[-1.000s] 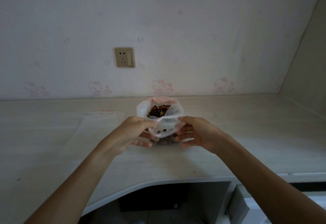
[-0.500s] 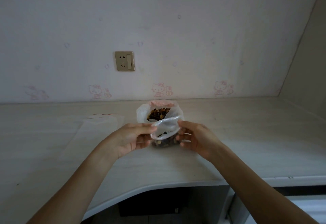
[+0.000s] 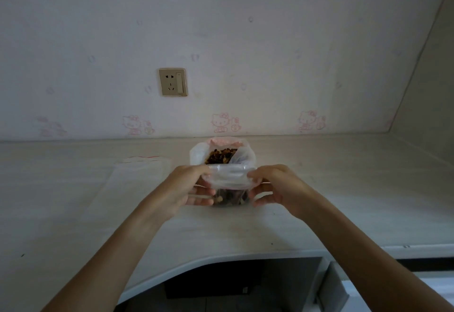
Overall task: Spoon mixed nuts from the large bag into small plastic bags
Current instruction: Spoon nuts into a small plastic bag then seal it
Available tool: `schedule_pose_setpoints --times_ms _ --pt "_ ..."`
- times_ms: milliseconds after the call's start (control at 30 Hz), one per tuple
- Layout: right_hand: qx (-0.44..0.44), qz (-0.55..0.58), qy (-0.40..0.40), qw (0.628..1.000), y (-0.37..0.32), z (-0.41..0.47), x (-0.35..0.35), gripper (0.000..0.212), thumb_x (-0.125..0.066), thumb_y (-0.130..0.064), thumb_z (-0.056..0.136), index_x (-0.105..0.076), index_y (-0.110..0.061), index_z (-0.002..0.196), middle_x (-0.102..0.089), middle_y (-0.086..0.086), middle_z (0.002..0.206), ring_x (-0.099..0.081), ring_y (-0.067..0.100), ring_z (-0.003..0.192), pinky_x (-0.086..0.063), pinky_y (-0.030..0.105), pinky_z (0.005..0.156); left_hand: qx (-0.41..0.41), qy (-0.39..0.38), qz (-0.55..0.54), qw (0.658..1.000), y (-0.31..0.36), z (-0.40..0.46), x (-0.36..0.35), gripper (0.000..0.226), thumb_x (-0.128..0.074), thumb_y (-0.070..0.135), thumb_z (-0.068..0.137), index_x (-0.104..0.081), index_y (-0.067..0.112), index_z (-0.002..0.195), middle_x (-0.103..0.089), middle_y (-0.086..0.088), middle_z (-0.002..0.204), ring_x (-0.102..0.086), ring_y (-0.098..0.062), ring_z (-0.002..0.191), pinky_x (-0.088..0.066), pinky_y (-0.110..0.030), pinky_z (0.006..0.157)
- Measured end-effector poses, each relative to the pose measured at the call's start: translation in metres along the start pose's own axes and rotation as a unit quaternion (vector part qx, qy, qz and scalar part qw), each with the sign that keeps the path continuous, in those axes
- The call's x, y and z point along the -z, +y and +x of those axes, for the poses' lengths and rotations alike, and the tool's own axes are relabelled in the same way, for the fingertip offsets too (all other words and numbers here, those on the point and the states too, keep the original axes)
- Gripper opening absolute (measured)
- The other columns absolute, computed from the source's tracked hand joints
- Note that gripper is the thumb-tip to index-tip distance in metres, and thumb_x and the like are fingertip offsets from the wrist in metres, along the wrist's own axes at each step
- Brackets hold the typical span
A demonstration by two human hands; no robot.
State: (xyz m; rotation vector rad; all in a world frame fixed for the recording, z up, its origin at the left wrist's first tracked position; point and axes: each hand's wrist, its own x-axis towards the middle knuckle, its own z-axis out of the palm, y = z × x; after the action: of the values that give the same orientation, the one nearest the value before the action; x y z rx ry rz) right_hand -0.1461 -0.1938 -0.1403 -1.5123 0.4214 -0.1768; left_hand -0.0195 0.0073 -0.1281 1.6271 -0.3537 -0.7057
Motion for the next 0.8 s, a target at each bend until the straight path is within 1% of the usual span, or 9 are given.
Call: schedule_pose_setpoints --times_ms 133,200,300,467,600,667,733,767,800 --pt "-0.011 0.129 -0.063 0.99 0.003 0.003 0.012 0.035 -0.054 -0.026 0.101 -0.073 -0.001 0.117 -0.074 0.018 0.103 -0.072 0.027 0.086 -0.061 0.038 0.067 0.028 -0.118 -0.132 0.984 0.004 0.001 0.011 0.03 -0.081 0.026 0.079 -0.078 0.009 0.104 -0.076 -0.014 0.104 -0.075 -0.028 0.092 -0.063 -0.038 0.07" --pt "-0.019 0.183 -0.069 0.981 0.005 0.005 0.013 0.033 -0.053 -0.022 0.101 -0.074 -0.001 0.117 -0.073 0.017 0.103 -0.072 0.024 0.084 -0.06 0.035 0.063 0.032 -0.16 -0.173 0.971 0.004 0.001 0.015 0.034 -0.085 0.027 0.077 -0.081 0.011 0.107 -0.075 -0.012 0.111 -0.075 -0.027 0.096 -0.063 -0.038 0.073" --pt "-0.014 0.219 -0.086 0.972 0.006 0.004 0.012 0.029 -0.066 -0.019 0.092 -0.076 -0.003 0.114 -0.073 0.011 0.099 -0.072 0.02 0.082 -0.059 0.029 0.06 0.02 -0.173 -0.198 0.964 0.0 0.002 0.015 0.031 -0.082 0.027 0.084 -0.08 0.011 0.111 -0.075 -0.009 0.112 -0.076 -0.023 0.092 -0.064 -0.033 0.07" --pt "0.046 0.128 -0.043 0.99 0.001 0.001 0.007 0.004 -0.072 -0.006 0.091 -0.075 -0.005 0.093 -0.07 0.012 0.082 -0.069 0.02 0.07 -0.057 0.028 0.056 -0.026 -0.062 -0.145 0.987 0.002 0.002 0.004 0.015 -0.086 0.025 0.072 -0.083 0.017 0.084 -0.075 -0.001 0.083 -0.072 -0.008 0.068 -0.057 -0.022 0.052" --pt "0.153 -0.053 0.117 0.98 -0.007 -0.003 -0.006 0.02 -0.061 0.013 0.088 -0.058 -0.005 0.08 -0.061 0.011 0.06 -0.063 0.024 0.045 -0.053 0.032 0.043 -0.091 0.067 -0.039 0.993 0.001 0.003 -0.003 0.019 -0.082 -0.002 0.078 -0.069 0.012 0.076 -0.069 -0.008 0.064 -0.065 -0.014 0.051 -0.057 -0.027 0.051" --pt "0.217 -0.177 0.18 0.943 -0.008 -0.004 -0.014 0.022 -0.055 0.012 0.087 -0.052 -0.008 0.08 -0.057 0.006 0.053 -0.058 0.021 0.038 -0.045 0.028 0.035 -0.179 0.152 0.133 0.963 0.0 0.004 -0.005 0.015 -0.072 -0.002 0.077 -0.064 0.01 0.074 -0.068 -0.006 0.056 -0.062 -0.016 0.048 -0.059 -0.032 0.053" --pt "0.235 -0.248 0.198 0.919 -0.011 -0.005 -0.021 0.021 -0.053 0.006 0.09 -0.051 -0.015 0.085 -0.061 0.006 0.057 -0.055 0.017 0.035 -0.043 0.027 0.032 -0.26 0.211 0.315 0.888 -0.002 0.005 -0.006 0.014 -0.066 0.007 0.076 -0.061 0.019 0.07 -0.067 0.0 0.055 -0.066 -0.017 0.054 -0.058 -0.033 0.058" --pt "0.22 -0.249 0.187 0.925 -0.013 -0.006 -0.022 0.018 -0.053 0.001 0.092 -0.051 -0.016 0.089 -0.065 0.008 0.062 -0.057 0.016 0.035 -0.044 0.026 0.033 -0.264 0.213 0.346 0.875 0.0 0.004 -0.007 0.014 -0.065 0.01 0.078 -0.06 0.02 0.07 -0.067 0.001 0.059 -0.068 -0.019 0.058 -0.059 -0.036 0.06" --pt "0.19 -0.229 0.169 0.94 -0.015 -0.007 -0.022 0.012 -0.055 -0.004 0.095 -0.052 -0.016 0.093 -0.068 0.011 0.066 -0.06 0.018 0.037 -0.046 0.026 0.035 -0.243 0.198 0.329 0.891 0.003 0.003 -0.009 0.013 -0.065 0.013 0.082 -0.06 0.019 0.072 -0.067 0.0 0.064 -0.07 -0.022 0.061 -0.061 -0.039 0.061"
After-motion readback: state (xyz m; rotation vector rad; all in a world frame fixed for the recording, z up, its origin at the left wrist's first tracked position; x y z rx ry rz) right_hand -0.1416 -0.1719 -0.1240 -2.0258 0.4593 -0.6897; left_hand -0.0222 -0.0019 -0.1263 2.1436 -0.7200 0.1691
